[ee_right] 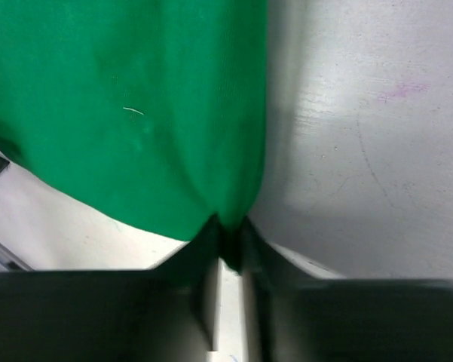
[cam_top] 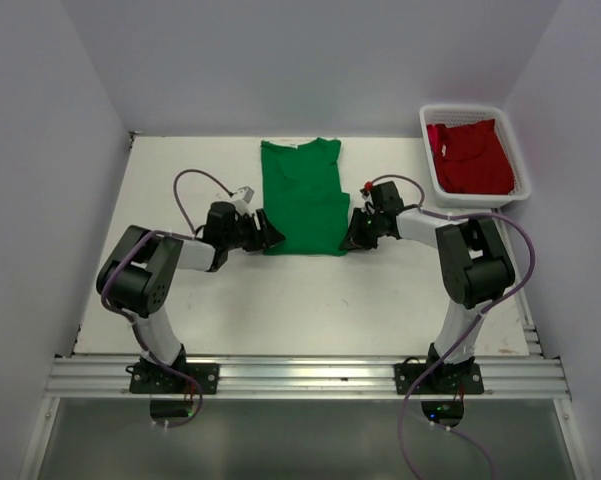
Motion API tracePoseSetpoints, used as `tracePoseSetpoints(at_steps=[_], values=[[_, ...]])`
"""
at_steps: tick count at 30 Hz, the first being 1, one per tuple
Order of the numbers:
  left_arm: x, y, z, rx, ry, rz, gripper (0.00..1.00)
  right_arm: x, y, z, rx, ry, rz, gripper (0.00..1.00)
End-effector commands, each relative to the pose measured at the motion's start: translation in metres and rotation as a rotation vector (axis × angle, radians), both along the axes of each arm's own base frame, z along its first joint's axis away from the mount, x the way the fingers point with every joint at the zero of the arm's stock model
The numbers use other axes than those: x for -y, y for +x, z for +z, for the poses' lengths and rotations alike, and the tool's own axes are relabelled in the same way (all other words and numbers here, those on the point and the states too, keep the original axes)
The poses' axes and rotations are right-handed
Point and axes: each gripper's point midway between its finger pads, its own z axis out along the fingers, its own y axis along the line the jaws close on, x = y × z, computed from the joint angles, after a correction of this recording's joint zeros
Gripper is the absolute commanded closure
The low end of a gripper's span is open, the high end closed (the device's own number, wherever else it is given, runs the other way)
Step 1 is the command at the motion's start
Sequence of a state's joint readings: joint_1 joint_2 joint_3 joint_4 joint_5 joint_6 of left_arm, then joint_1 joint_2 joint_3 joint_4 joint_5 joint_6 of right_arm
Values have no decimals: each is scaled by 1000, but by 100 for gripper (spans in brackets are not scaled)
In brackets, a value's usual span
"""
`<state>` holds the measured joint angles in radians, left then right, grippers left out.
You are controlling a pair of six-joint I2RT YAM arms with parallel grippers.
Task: Fold and stack the t-shirts
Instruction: Grab one side of the 2/3 rectangular tshirt with both arms
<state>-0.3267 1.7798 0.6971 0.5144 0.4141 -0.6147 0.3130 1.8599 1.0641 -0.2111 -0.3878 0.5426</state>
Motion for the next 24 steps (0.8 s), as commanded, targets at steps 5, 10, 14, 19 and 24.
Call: tracePoseSetpoints(at_steps=[5, 10, 14, 19, 24], values=[[-19, -60, -64, -258, 82, -12, 84, 3, -17, -7, -24, -2, 16, 100], [-31, -84, -58, -279, 115, -2, 100, 8, -41, 1, -27, -13, 39, 100], [-36, -110, -43, -291, 133, 5, 100, 13, -81, 7, -43, -51, 90, 100], [-31, -159, -10, -327, 157, 2, 100, 19, -125, 33, -19, -70, 133, 100], [-30, -189, 35, -305, 105, 24, 100, 16, -152, 69, 36, -74, 162, 100]])
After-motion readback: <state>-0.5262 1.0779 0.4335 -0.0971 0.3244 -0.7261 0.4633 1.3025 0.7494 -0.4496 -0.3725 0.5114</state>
